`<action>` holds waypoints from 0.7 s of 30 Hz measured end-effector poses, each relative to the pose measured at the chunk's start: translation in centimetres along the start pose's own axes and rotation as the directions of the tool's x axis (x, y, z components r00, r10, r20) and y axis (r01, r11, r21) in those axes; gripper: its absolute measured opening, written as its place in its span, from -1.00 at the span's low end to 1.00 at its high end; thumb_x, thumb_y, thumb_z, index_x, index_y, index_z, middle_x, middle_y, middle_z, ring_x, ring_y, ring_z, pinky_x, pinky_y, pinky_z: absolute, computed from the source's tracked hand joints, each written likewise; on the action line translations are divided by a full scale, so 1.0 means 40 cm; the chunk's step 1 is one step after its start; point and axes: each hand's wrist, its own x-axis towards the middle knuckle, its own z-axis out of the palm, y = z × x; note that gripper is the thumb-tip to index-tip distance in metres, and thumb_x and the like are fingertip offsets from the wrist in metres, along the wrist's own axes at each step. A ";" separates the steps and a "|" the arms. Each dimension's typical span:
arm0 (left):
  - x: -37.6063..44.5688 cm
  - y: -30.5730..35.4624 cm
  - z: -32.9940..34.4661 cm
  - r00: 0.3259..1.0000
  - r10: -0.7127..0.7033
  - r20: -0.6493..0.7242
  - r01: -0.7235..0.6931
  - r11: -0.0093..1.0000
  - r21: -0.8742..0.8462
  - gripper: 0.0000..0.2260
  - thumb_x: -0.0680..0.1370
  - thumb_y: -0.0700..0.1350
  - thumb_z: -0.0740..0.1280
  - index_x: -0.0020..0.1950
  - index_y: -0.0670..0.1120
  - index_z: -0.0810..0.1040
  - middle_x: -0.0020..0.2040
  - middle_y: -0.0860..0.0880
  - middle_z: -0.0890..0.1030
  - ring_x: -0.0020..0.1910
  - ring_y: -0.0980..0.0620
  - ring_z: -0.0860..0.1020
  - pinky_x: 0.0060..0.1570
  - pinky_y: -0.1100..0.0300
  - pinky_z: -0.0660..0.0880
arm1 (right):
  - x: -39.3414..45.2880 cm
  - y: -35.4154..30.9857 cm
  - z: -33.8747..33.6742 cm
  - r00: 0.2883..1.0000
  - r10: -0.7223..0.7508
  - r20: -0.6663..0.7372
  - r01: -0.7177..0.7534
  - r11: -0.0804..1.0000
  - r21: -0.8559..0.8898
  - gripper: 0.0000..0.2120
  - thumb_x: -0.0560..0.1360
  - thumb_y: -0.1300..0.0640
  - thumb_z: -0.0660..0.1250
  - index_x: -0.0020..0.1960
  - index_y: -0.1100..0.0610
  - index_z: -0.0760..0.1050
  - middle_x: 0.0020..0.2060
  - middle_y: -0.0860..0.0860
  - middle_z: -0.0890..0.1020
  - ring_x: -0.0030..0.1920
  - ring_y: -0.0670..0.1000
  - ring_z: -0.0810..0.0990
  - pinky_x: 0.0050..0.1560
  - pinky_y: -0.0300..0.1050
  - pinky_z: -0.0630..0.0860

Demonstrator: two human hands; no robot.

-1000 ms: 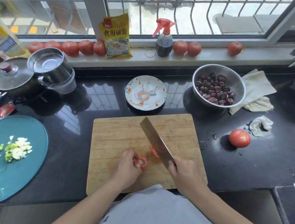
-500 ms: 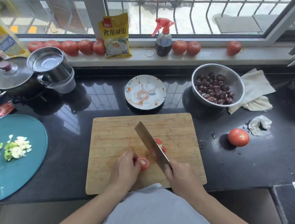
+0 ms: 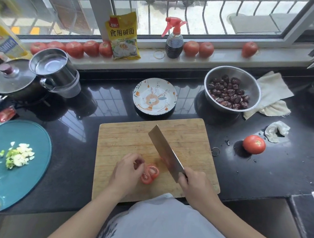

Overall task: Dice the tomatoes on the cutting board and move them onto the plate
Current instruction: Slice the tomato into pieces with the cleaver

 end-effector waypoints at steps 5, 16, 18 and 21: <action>0.051 -0.002 -0.092 0.961 -0.252 -0.116 0.208 0.931 -0.299 -0.96 0.61 -0.07 0.45 -0.04 0.03 0.69 -0.06 0.12 0.69 0.01 0.05 0.65 0.02 0.14 0.55 | 0.006 0.009 -0.019 0.997 0.065 -0.047 -0.065 0.998 0.018 -0.68 0.60 0.08 0.17 -0.31 0.13 0.35 -0.50 -0.03 0.44 -0.48 -0.04 0.31 -0.44 -0.11 0.25; 0.152 -0.030 -0.078 0.996 0.059 -0.061 -0.031 0.920 0.390 -0.50 0.61 -0.05 0.35 0.56 0.00 0.42 0.35 -0.09 0.47 0.38 -0.12 0.41 0.38 -0.06 0.41 | 0.025 0.039 -0.105 0.947 0.287 -0.144 -0.251 0.942 0.224 -0.74 0.51 0.06 0.15 -0.31 0.15 0.38 -0.45 0.10 0.53 -0.50 0.10 0.41 -0.41 0.09 0.52; 0.146 0.050 -0.003 0.986 0.064 0.154 -0.104 0.957 0.270 -0.30 0.55 0.09 0.44 0.64 0.07 0.25 0.51 -0.06 0.37 0.51 -0.10 0.34 0.48 -0.13 0.36 | 0.020 0.041 -0.117 0.932 0.336 -0.133 -0.287 0.912 0.294 -0.76 0.50 0.12 0.14 -0.24 0.27 0.37 -0.44 0.16 0.49 -0.52 0.08 0.34 -0.50 0.01 0.46; 0.125 0.151 0.109 0.961 -0.033 0.276 -0.056 0.949 0.310 -0.07 0.47 0.25 0.49 0.68 -0.01 0.09 0.60 -0.03 0.23 0.59 -0.12 0.22 0.57 -0.12 0.24 | 0.012 0.044 -0.126 0.928 0.360 -0.097 -0.297 0.871 0.391 -0.77 0.54 0.22 0.14 -0.27 0.27 0.37 -0.45 0.10 0.45 -0.54 0.02 0.33 -0.57 -0.18 0.37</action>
